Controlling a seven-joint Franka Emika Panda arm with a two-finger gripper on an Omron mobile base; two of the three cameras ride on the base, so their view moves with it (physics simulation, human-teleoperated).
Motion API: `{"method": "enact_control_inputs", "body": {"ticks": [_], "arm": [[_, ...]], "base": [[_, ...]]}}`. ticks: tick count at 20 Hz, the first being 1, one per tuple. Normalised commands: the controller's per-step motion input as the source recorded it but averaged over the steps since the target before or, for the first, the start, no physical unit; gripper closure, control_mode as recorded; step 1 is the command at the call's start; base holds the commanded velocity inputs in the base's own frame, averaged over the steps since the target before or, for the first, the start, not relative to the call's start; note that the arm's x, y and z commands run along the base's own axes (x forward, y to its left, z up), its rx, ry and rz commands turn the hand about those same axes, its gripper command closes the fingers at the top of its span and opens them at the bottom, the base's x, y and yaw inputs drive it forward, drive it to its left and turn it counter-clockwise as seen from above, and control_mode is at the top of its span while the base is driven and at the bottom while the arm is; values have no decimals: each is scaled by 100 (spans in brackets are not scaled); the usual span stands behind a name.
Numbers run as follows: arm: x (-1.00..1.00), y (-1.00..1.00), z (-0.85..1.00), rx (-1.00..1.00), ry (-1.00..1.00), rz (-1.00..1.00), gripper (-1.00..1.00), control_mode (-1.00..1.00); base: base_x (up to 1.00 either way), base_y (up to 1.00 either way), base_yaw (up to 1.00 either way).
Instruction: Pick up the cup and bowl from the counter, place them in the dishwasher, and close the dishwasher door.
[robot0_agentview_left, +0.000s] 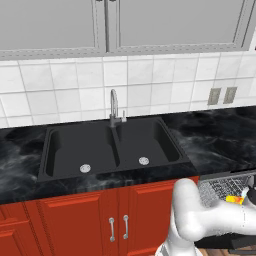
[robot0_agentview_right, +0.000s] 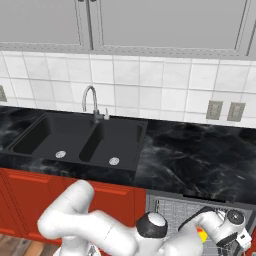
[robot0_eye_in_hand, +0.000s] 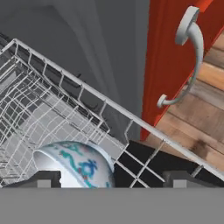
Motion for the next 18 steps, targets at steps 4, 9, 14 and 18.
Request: {"method": "enact_control_inputs", "body": {"ticks": [4,9,14,18], "arm": [[-74,0,7,2,-20,7,-100,-100],[-35,0,0,0,-7,9,-100,-100],[-2,6,13,0,0,4,-100,-100],[-1,14,2,2,0,1,-100,-100]], "base": [[0,0,0],[0,0,0],[0,0,0],[0,0,0]]}}
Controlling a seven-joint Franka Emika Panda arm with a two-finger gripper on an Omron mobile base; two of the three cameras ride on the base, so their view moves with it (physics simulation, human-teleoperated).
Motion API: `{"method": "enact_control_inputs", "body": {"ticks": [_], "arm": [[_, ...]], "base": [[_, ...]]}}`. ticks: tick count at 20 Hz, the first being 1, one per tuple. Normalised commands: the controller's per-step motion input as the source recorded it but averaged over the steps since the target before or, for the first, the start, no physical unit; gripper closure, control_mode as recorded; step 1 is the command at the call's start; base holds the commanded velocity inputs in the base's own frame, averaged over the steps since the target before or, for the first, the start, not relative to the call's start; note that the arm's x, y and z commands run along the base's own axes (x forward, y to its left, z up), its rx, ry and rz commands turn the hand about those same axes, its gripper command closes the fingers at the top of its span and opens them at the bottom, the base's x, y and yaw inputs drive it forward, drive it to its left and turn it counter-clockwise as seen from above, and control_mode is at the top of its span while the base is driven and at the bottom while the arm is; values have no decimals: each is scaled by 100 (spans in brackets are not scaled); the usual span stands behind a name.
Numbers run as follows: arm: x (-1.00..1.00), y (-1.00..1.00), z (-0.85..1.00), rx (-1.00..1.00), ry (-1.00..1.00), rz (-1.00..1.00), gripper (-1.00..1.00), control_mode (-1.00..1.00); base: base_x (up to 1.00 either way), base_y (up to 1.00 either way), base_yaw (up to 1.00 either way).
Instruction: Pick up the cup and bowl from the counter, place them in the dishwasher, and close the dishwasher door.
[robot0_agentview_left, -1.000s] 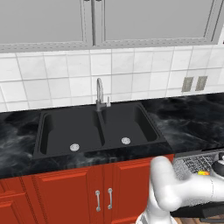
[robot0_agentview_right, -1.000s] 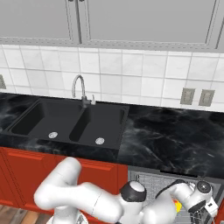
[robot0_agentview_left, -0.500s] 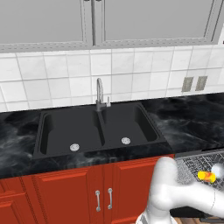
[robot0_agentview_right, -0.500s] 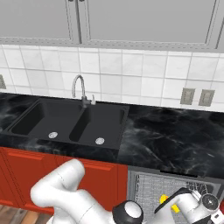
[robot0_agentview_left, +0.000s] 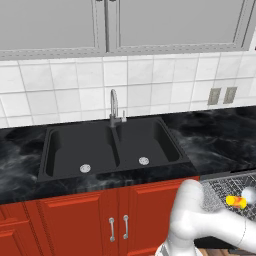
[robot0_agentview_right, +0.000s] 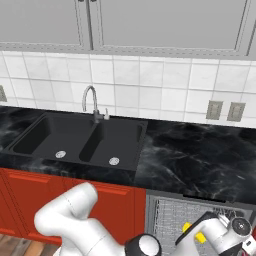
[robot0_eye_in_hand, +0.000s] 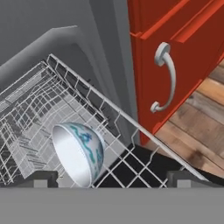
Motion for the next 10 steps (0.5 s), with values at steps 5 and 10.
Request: {"method": "enact_control_inputs", "body": {"ticks": [5,10], "arm": [[0,7,2,6,0,1,-100,-100],[-2,5,18,9,0,0,-100,-100]], "base": [[0,0,0],[0,0,0]]}}
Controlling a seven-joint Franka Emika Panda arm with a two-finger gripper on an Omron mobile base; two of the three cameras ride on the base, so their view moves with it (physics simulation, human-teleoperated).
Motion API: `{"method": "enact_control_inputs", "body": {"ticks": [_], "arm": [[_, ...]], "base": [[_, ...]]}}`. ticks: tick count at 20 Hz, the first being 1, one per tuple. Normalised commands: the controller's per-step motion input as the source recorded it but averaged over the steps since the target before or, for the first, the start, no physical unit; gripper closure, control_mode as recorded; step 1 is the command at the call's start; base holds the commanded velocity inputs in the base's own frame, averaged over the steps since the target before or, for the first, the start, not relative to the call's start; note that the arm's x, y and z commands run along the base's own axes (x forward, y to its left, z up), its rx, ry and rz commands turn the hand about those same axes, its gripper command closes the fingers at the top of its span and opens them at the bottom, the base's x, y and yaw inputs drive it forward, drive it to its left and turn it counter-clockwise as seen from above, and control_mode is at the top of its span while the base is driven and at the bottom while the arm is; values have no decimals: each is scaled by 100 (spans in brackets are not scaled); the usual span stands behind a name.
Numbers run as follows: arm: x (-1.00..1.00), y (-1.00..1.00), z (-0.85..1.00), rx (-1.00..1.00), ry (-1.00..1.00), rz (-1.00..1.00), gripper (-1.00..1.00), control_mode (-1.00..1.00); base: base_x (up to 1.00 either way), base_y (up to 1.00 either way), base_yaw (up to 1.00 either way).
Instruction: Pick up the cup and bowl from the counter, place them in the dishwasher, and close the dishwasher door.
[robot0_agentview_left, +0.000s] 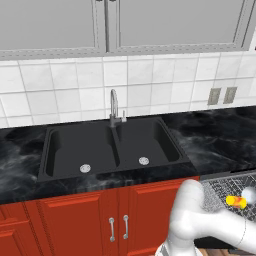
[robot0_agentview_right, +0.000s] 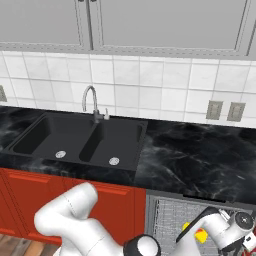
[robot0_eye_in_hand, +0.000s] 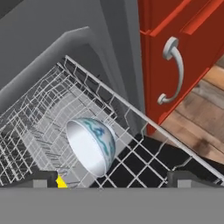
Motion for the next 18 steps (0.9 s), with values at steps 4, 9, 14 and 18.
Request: {"method": "enact_control_inputs", "body": {"ticks": [4,9,14,18], "arm": [[-40,0,21,7,-4,0,-100,-100],[-44,0,8,6,-5,0,-100,-100],[-39,0,4,7,-5,0,-100,-100],[-44,0,6,8,-7,0,-100,-100]], "base": [[0,0,0],[0,0,0],[0,0,0],[0,0,0]]}}
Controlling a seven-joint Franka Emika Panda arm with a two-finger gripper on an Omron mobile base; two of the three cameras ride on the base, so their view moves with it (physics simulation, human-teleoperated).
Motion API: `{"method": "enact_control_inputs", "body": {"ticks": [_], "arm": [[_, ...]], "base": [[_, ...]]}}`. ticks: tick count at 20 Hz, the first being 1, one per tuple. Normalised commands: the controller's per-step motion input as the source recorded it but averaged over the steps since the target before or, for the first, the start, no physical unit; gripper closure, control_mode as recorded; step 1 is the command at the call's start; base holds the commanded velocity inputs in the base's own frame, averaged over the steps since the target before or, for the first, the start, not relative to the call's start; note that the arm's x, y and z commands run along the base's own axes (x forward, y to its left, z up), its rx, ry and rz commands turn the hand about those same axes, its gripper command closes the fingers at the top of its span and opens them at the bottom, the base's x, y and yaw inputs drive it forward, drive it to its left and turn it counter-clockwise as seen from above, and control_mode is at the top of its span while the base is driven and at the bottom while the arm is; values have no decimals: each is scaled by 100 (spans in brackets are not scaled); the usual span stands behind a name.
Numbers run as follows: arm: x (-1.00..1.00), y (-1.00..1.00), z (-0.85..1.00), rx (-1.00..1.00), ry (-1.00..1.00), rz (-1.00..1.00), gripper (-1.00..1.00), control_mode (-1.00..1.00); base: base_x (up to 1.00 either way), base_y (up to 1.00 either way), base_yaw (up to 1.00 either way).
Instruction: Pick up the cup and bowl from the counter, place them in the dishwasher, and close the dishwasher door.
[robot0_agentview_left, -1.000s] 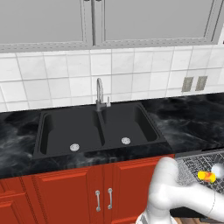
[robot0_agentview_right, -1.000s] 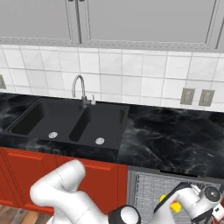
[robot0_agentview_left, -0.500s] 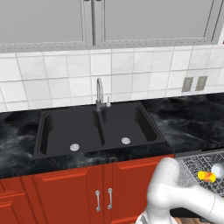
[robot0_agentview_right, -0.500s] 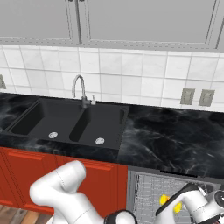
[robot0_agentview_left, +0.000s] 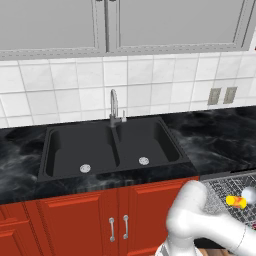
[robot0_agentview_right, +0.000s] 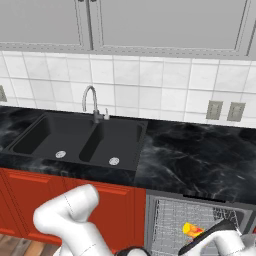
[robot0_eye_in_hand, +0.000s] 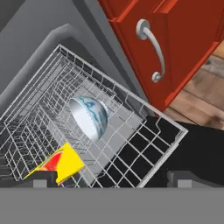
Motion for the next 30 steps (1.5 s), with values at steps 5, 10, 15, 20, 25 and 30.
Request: {"method": "enact_control_inputs", "body": {"ticks": [5,10,15,20,25,30], "arm": [[-59,10,0,3,-8,0,-100,-100],[-69,36,0,0,-12,0,-100,-100],[-68,58,0,0,-13,1,-100,-100],[-41,50,-1,0,-11,2,-100,-100],[-28,24,-25,0,-9,3,-100,-100],[-55,2,-19,3,-16,1,-100,-100]], "base": [[0,0,0],[0,0,0],[0,0,0],[0,0,0],[0,0,0],[0,0,0]]}}
